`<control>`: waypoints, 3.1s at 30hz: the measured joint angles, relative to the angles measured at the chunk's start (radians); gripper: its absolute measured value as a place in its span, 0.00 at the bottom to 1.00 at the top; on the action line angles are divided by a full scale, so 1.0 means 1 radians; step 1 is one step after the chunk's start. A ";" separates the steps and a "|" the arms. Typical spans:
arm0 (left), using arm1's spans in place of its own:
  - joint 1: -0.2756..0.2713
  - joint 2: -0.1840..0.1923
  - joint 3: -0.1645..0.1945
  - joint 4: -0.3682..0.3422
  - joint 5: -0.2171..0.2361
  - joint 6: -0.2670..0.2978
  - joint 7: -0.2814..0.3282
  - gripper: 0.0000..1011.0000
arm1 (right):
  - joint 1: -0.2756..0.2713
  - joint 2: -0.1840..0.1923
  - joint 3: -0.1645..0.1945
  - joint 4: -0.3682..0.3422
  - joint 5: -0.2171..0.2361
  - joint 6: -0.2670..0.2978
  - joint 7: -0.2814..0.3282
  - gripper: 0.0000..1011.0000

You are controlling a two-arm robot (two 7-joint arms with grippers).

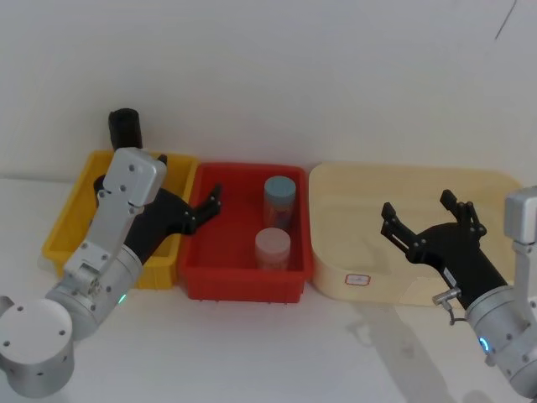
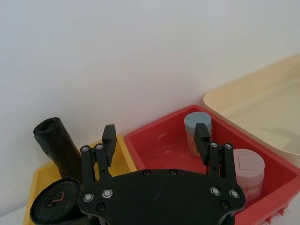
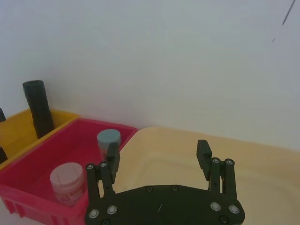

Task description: Pick up the garbage bag with the one hand and transfer it to the other hand.

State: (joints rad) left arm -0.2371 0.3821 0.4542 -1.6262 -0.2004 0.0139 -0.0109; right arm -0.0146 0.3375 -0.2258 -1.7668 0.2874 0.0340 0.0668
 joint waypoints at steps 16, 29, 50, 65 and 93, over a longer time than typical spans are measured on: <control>0.000 0.000 0.000 0.000 0.000 0.000 0.000 0.99 | 0.000 0.000 0.000 0.000 0.000 0.000 0.000 0.99; 0.000 0.000 0.000 0.000 0.000 0.000 0.000 0.99 | 0.000 0.000 0.000 0.000 0.000 0.000 0.000 0.99; -0.027 0.030 -0.044 -0.100 -0.041 0.091 -0.051 0.99 | 0.077 -0.016 -0.021 -0.025 0.016 0.062 0.043 0.99; -0.005 0.177 -0.211 -0.204 -0.188 0.213 -0.207 0.99 | 0.197 -0.067 -0.088 -0.068 0.025 0.267 0.064 0.99; -0.042 0.305 -0.233 0.031 -0.296 0.324 -0.422 0.99 | 0.316 -0.133 -0.172 0.094 0.037 0.430 0.140 0.99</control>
State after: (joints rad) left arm -0.2795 0.6872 0.2209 -1.5947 -0.4966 0.3383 -0.4327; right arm 0.3013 0.2040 -0.3981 -1.6729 0.3243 0.4642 0.2067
